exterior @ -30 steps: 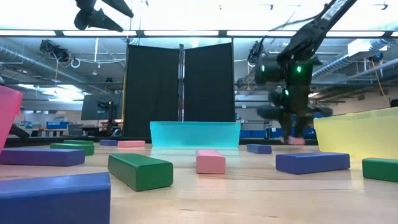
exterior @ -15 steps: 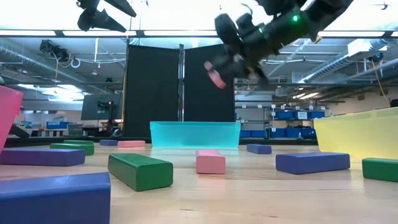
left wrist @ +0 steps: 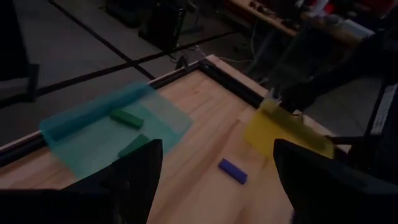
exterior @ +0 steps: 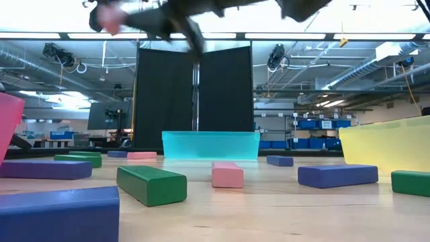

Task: Sort blocks
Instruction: Put the pink block into the red bin, then put the blue block into the yellow bin

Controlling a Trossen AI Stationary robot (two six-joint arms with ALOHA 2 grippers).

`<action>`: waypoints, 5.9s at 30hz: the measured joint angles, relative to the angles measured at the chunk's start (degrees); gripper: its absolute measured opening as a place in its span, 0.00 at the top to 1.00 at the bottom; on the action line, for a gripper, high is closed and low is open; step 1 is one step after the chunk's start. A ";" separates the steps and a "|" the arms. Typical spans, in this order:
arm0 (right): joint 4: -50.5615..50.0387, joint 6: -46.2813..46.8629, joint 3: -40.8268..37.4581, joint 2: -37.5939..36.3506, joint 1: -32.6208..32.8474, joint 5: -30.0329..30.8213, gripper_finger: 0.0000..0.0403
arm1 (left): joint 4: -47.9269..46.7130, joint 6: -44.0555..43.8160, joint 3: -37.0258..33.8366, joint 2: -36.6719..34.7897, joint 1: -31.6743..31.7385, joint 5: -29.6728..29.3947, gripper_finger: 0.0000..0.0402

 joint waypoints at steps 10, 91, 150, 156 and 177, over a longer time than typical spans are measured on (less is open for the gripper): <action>-7.96 -4.61 28.68 17.92 2.59 -8.40 0.73 | 1.59 0.20 0.00 -1.87 0.00 3.29 0.22; -2.28 -27.12 -40.87 -43.54 6.71 8.51 0.33 | -35.19 65.26 13.27 54.09 27.93 3.01 0.26; -4.34 -36.37 -40.87 -46.35 6.02 -3.67 0.33 | -26.81 -35.07 13.00 53.02 39.37 15.28 0.32; -8.57 -36.72 -40.87 -47.99 7.20 -3.67 0.33 | -19.59 -38.91 8.72 53.06 39.12 17.92 0.32; -11.39 -37.00 -51.27 -65.53 6.82 -3.61 0.33 | -25.40 -48.54 8.21 53.06 38.84 15.16 0.32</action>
